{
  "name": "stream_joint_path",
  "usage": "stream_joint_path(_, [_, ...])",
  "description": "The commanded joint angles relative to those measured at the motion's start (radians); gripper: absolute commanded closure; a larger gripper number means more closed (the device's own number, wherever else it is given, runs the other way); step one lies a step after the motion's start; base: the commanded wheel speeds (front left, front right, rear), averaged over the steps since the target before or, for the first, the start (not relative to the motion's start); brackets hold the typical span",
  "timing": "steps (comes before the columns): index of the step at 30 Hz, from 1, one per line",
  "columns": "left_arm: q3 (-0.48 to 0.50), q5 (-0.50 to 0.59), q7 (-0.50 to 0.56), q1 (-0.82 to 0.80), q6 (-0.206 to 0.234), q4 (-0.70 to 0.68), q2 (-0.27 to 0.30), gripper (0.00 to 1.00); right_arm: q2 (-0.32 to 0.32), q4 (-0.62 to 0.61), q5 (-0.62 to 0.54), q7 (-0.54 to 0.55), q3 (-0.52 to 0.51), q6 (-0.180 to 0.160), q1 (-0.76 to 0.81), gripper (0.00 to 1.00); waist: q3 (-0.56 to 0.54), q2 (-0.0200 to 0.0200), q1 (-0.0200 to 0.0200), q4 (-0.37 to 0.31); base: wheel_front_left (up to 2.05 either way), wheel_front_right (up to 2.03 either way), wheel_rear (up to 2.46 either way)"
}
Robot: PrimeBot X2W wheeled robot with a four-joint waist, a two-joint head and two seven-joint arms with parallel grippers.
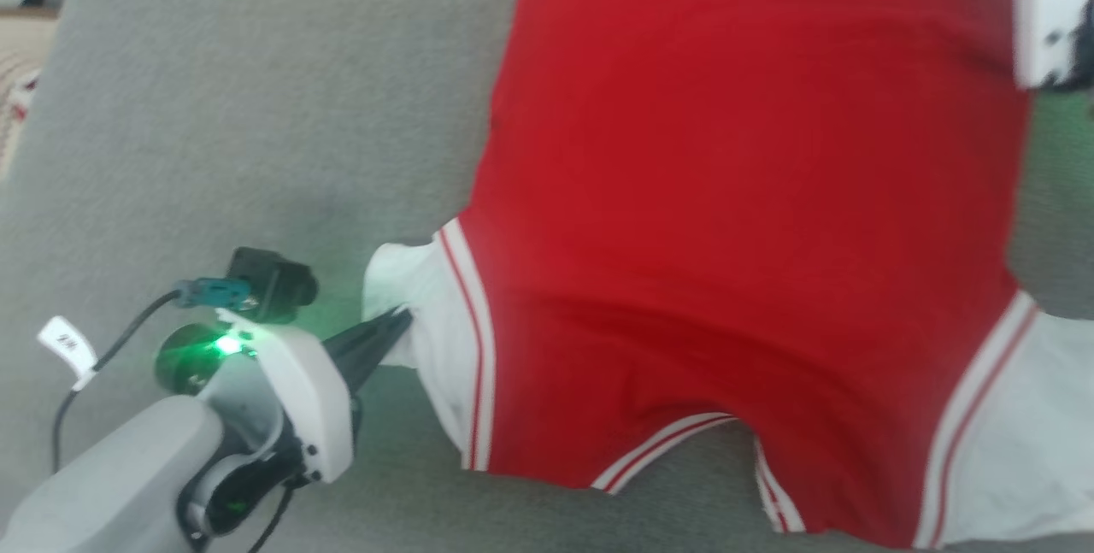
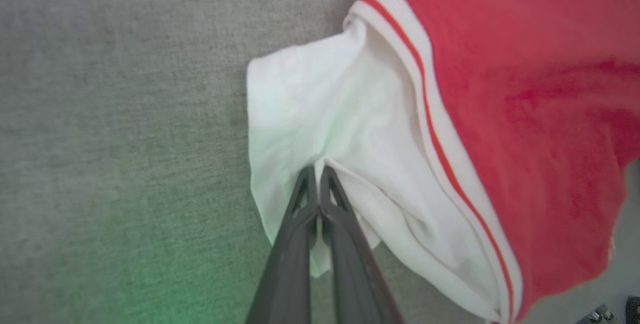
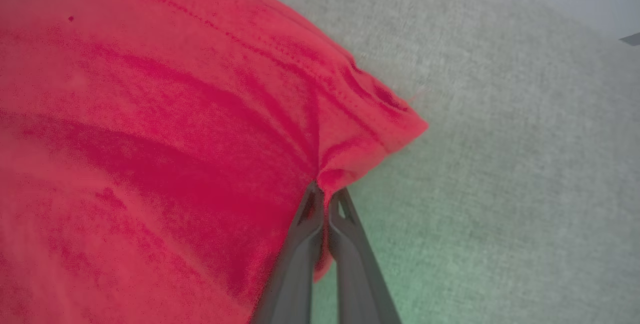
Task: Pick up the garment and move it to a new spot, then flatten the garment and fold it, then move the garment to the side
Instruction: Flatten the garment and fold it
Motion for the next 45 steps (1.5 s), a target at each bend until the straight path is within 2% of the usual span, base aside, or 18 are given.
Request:
stream_joint_path(1, [0.008, -0.012, 0.004, 0.020, 0.019, 0.013, 0.015, 1.00, -0.002, -0.021, 0.037, 0.019, 0.031, -0.001, 0.058, 1.00, -0.038, 0.0000, 0.0000, -0.045, 0.00, 0.00, 0.00])
stream_joint_path(4, [0.016, -0.015, 0.009, 0.032, 0.030, -0.002, 0.038, 1.00, -0.033, -0.153, 0.148, 0.039, 0.112, -0.001, 0.143, 1.00, -0.064, 0.0000, 0.0000, -0.085, 0.00, 0.00, 0.00])
stream_joint_path(8, [0.023, -0.024, 0.013, 0.050, 0.046, -0.027, 0.067, 1.00, -0.107, -0.373, 0.285, 0.070, 0.174, -0.001, 0.285, 1.00, -0.092, 0.0000, 0.0000, -0.131, 0.00, 0.00, 0.00])
stream_joint_path(9, [0.026, -0.026, 0.017, 0.058, 0.053, -0.039, 0.080, 1.00, -0.146, -0.476, 0.336, 0.081, 0.177, -0.001, 0.363, 1.00, -0.104, 0.0000, 0.0000, -0.151, 0.00, 0.00, 0.00])
stream_joint_path(11, [0.028, -0.029, 0.020, 0.063, 0.061, -0.048, 0.091, 1.00, -0.173, -0.577, 0.372, 0.087, 0.164, -0.001, 0.444, 1.00, -0.114, 0.0000, 0.0000, -0.170, 0.00, 0.00, 0.00])
stream_joint_path(15, [0.032, -0.034, 0.025, 0.072, 0.073, -0.067, 0.111, 1.00, -0.189, -0.754, 0.417, 0.108, 0.103, -0.001, 0.617, 1.00, -0.132, 0.0000, 0.0000, -0.201, 0.00, 0.00, 0.00])
stream_joint_path(19, [0.033, -0.037, 0.032, 0.079, 0.082, -0.081, 0.120, 1.00, -0.171, -0.896, 0.429, 0.152, 0.019, -0.001, 0.796, 1.00, -0.146, 0.0000, 0.0000, -0.219, 0.00, 0.00, 0.00])
stream_joint_path(22, [0.030, -0.037, 0.036, 0.079, 0.087, -0.091, 0.123, 1.00, -0.134, -0.967, 0.412, 0.174, -0.047, -0.001, 0.934, 1.00, -0.152, 0.0000, 0.0000, -0.221, 0.00, 0.00, 0.00])
stream_joint_path(26, [0.028, -0.038, 0.040, 0.078, 0.088, -0.099, 0.124, 1.00, -0.064, -0.994, 0.359, 0.174, -0.107, -0.001, 1.081, 1.00, -0.152, 0.0000, 0.0000, -0.217, 0.00, 0.00, 0.00])
stream_joint_path(29, [0.029, -0.038, 0.041, 0.075, 0.090, -0.102, 0.126, 1.00, -0.010, -0.957, 0.323, 0.138, -0.125, -0.001, 1.124, 1.00, -0.147, 0.0000, 0.0000, -0.215, 0.00, 0.00, 0.00])
stream_joint_path(30, [0.029, -0.038, 0.042, 0.073, 0.090, -0.103, 0.126, 1.00, -0.003, -0.937, 0.302, 0.130, -0.123, -0.001, 1.130, 0.96, -0.146, 0.0000, 0.0000, -0.214, 0.00, 0.00, 0.00])
stream_joint_path(31, [0.029, -0.039, 0.043, 0.071, 0.089, -0.102, 0.126, 1.00, 0.003, -0.922, 0.286, 0.114, -0.122, -0.002, 1.127, 0.59, -0.145, 0.0000, 0.0000, -0.214, 0.00, 0.00, 0.00])
stream_joint_path(32, [0.029, -0.039, 0.043, 0.070, 0.088, -0.101, 0.126, 1.00, 0.013, -0.910, 0.278, 0.095, -0.126, -0.002, 1.118, 0.00, -0.145, 0.0000, 0.0000, -0.214, 0.00, 0.00, 0.00])
stream_joint_path(35, [0.028, -0.040, 0.042, 0.073, 0.088, -0.099, 0.126, 1.00, 0.022, -0.899, 0.272, 0.085, -0.112, -0.003, 1.098, 0.00, -0.150, 0.0000, 0.0000, -0.216, 0.00, 0.00, 0.00])
stream_joint_path(38, [0.027, -0.041, 0.041, 0.077, 0.089, -0.099, 0.127, 1.00, 0.004, -0.923, 0.274, 0.083, -0.119, -0.003, 1.088, 0.00, -0.156, 0.0000, 0.0000, -0.219, 0.00, 0.00, 0.00])
stream_joint_path(45, [0.023, -0.044, 0.037, 0.097, 0.097, -0.107, 0.130, 1.00, -0.021, -1.133, 0.300, 0.124, -0.172, -0.001, 1.069, 0.00, -0.178, 0.0000, 0.0000, -0.222, 0.00, 0.00, 0.00])
